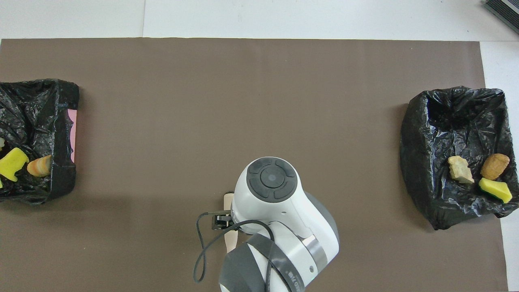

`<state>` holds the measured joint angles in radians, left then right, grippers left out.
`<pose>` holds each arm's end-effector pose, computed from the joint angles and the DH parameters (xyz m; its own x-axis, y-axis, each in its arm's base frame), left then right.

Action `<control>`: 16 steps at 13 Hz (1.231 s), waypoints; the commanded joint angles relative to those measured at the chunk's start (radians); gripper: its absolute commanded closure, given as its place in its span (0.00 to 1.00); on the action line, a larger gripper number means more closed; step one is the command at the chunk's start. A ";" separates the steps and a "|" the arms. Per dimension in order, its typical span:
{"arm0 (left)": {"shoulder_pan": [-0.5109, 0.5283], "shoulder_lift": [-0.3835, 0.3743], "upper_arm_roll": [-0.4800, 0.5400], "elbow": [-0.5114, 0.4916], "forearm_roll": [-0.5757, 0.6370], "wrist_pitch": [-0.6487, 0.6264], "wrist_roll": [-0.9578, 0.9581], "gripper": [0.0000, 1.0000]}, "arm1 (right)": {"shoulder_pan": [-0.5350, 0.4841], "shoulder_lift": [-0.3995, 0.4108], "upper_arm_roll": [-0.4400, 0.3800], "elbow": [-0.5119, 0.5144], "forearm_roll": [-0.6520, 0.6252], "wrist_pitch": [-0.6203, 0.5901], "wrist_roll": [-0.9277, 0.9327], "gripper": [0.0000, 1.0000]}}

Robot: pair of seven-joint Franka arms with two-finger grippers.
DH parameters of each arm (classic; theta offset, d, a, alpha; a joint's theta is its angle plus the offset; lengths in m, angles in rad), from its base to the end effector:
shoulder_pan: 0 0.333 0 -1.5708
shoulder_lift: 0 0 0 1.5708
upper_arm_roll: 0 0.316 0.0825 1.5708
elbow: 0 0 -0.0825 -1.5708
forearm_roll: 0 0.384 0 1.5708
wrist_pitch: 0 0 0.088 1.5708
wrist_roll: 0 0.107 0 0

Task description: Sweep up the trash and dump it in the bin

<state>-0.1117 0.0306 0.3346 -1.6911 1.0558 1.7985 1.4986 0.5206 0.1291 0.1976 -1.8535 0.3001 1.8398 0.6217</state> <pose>0.5560 0.1983 0.6143 0.0528 -0.4974 -0.8659 -0.9978 -0.0613 -0.0257 0.4240 0.3969 0.4445 0.9550 0.0189 -0.2961 -0.0272 -0.9881 -0.1511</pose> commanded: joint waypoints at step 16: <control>0.003 -0.003 -0.279 -0.150 -0.887 -0.001 -0.873 1.00 | -0.465 -0.137 -0.009 0.171 -0.265 -0.152 -0.760 0.00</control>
<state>-0.1045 0.0392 0.0884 -1.8120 0.2145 1.7561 0.7576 0.0951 -0.0077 0.1819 -1.7199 0.0539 1.7167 -0.0884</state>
